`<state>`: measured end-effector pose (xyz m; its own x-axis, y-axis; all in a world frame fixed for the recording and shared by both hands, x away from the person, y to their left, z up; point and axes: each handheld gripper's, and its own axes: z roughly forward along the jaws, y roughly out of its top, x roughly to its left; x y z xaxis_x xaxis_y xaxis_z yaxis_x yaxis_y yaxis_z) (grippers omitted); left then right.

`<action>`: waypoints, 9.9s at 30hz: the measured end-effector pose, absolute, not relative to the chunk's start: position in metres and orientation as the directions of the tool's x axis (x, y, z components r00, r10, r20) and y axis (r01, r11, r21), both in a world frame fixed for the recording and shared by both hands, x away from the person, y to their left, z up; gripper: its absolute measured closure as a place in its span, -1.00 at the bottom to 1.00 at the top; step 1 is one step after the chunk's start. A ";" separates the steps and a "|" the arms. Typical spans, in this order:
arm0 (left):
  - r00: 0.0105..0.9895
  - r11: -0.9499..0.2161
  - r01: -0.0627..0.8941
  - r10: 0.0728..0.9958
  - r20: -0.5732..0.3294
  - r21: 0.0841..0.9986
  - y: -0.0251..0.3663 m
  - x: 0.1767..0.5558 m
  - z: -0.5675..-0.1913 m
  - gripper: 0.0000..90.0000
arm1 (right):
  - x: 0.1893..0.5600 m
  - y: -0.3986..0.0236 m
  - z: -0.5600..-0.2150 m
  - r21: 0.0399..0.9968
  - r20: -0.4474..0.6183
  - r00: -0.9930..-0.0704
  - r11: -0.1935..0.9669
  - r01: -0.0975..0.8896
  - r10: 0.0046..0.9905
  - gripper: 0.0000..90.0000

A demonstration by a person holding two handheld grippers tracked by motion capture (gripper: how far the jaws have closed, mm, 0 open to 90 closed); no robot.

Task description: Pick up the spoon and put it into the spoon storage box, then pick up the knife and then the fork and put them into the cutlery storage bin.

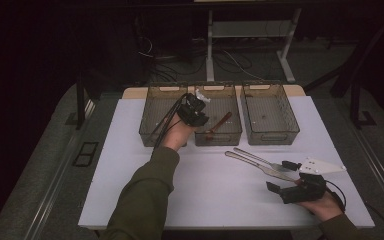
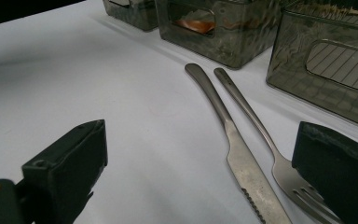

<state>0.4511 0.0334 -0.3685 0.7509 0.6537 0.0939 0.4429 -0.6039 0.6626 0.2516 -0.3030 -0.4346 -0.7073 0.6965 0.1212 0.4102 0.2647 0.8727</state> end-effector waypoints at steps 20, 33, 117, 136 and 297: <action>0.820 -0.414 0.357 0.569 -0.069 0.837 0.067 0.417 -0.339 0.03 | 0.254 -0.302 -0.435 0.871 0.127 -0.704 0.260 0.416 0.699 -0.94; 0.856 -0.418 0.300 0.514 -0.049 0.858 0.088 0.372 -0.341 -0.18 | 0.253 -0.301 -0.435 0.871 0.125 -0.705 0.263 0.415 0.698 -0.94; 0.838 -0.345 0.339 0.533 -0.114 0.875 0.158 0.270 -0.429 -1.00 | 0.296 -0.294 -0.399 0.793 0.101 -0.770 0.417 0.445 0.630 -0.44; 0.839 -0.352 0.339 0.533 -0.110 0.872 0.159 0.270 -0.431 -1.00 | 0.340 -0.277 -0.394 0.687 0.054 -0.800 0.559 0.464 0.597 -0.22; 0.841 -0.370 0.348 0.529 -0.112 0.861 0.158 0.273 -0.433 -1.00 | 0.480 -0.309 -0.364 0.586 0.006 -0.531 0.427 0.688 0.847 0.84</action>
